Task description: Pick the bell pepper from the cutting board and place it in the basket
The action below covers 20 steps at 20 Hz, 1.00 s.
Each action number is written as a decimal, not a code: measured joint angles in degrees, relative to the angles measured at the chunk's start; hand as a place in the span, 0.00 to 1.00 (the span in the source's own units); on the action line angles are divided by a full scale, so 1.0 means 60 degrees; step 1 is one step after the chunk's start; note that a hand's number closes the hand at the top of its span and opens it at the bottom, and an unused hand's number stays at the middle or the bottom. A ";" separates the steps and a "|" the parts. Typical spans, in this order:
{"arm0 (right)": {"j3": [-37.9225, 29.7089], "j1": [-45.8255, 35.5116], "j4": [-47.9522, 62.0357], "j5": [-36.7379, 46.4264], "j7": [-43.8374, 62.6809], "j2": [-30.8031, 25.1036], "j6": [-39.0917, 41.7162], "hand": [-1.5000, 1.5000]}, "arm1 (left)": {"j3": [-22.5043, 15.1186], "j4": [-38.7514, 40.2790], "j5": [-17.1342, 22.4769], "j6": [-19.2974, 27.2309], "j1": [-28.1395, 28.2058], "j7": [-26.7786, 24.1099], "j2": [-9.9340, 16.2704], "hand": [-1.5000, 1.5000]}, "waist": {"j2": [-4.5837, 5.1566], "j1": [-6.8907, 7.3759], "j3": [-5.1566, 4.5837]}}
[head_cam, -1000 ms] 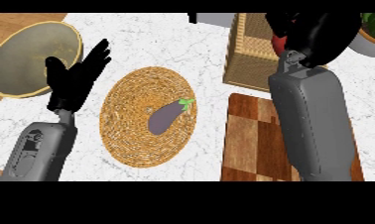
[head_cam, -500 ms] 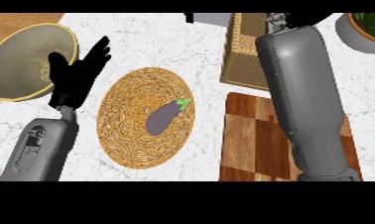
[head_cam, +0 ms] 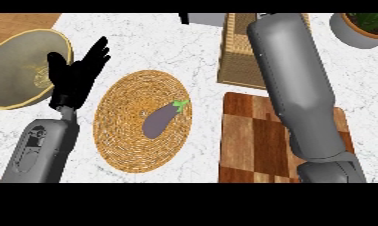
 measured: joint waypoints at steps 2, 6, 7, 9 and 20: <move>-0.0069 -0.0027 0.0296 0.0019 0.0004 -0.0005 -0.0173 1.00 | 0.0046 0.0022 -0.0001 0.0032 -0.0036 0.0032 0.0023 0.50 | -0.0002 -0.0050 0.0010; -0.0201 -0.0040 0.0726 0.0002 -0.0013 -0.0012 -0.0567 1.00 | 0.0072 0.0059 -0.0003 0.0055 0.0014 0.0026 0.0008 0.50 | -0.0020 -0.0144 0.0022; -0.0233 -0.0023 0.0844 0.0016 -0.0018 -0.0013 -0.0668 1.00 | 0.0079 0.0049 -0.0005 0.0060 0.0064 0.0003 0.0008 0.50 | -0.0029 -0.0152 0.0022; -0.0543 0.0133 0.0713 0.0435 -0.0025 -0.0018 -0.0860 0.00 | 0.0195 0.0068 0.0019 0.0079 0.0127 0.0018 0.0103 0.50 | -0.0054 -0.0326 0.0023; -0.1164 0.0558 0.1068 0.0700 -0.0068 -0.0005 -0.2181 0.00 | 0.0334 0.0116 0.0055 0.0082 0.0178 -0.0080 0.0151 0.50 | -0.0103 -0.0436 0.0037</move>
